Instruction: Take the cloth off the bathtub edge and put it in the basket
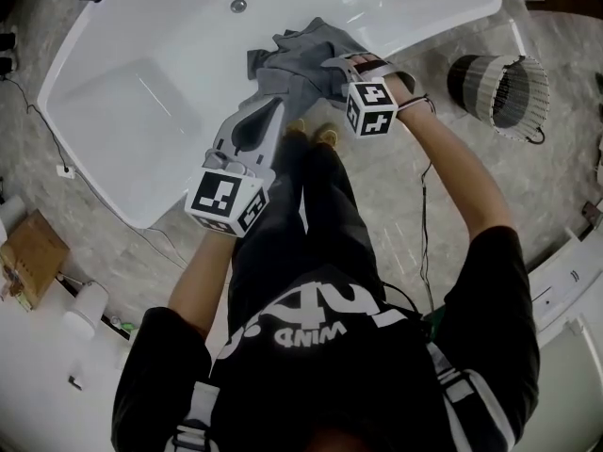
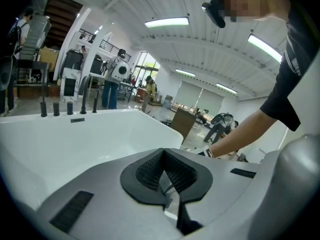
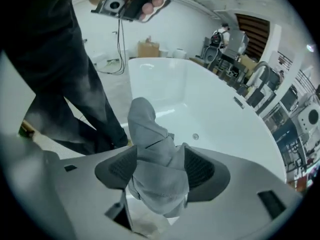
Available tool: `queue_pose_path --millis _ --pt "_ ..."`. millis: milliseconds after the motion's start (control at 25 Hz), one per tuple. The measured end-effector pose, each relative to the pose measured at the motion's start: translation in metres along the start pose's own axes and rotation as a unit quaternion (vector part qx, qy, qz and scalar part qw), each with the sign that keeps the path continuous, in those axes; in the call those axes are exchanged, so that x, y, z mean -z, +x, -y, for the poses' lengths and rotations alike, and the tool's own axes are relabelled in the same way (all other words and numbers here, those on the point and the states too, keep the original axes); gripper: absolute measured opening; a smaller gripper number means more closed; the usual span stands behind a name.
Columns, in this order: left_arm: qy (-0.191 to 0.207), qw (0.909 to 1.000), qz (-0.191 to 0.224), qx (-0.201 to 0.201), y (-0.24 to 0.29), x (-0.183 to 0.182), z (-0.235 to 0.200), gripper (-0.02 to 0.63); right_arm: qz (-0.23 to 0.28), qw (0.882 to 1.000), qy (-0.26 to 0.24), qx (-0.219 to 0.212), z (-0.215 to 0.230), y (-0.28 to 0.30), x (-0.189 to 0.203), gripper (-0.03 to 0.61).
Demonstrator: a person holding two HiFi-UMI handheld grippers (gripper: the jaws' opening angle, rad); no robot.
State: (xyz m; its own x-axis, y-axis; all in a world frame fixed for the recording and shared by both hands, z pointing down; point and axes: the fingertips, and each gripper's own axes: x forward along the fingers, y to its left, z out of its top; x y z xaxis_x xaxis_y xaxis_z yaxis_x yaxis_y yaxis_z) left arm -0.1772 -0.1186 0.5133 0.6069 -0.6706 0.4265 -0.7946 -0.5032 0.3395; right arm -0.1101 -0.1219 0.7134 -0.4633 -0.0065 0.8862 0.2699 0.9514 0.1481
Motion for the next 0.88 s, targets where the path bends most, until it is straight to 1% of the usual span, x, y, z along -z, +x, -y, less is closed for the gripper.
queue_pose_path --millis 120,200,360,480,600,720,880 --pt "-0.005 1.0000 -0.004 -0.004 -0.001 0.006 -0.004 0.015 -0.030 0.999 -0.035 -0.024 -0.011 0.020 0.015 0.257" --pt "-0.008 0.9999 -0.005 -0.008 -0.001 0.009 -0.007 0.015 -0.039 0.998 -0.042 -0.033 -0.013 0.030 0.021 0.258" --pt "-0.015 0.9998 -0.006 -0.014 -0.002 0.014 -0.014 0.015 -0.049 0.997 -0.036 -0.048 -0.012 0.045 0.029 0.258" --pt "-0.020 0.9996 -0.010 -0.018 -0.003 0.020 -0.018 0.015 -0.050 0.997 -0.020 -0.056 -0.012 0.056 0.034 0.258" --pt "-0.024 0.9994 -0.016 -0.019 -0.002 0.027 -0.022 0.015 -0.047 0.997 -0.018 -0.062 -0.013 0.065 0.038 0.258" --pt "-0.029 0.9992 -0.020 -0.020 -0.001 0.033 -0.026 0.015 -0.049 0.996 -0.036 -0.066 -0.014 0.070 0.039 0.258" --pt "-0.034 0.9990 -0.023 -0.018 -0.001 0.037 -0.026 0.015 -0.059 0.993 -0.078 -0.068 -0.018 0.069 0.040 0.258"
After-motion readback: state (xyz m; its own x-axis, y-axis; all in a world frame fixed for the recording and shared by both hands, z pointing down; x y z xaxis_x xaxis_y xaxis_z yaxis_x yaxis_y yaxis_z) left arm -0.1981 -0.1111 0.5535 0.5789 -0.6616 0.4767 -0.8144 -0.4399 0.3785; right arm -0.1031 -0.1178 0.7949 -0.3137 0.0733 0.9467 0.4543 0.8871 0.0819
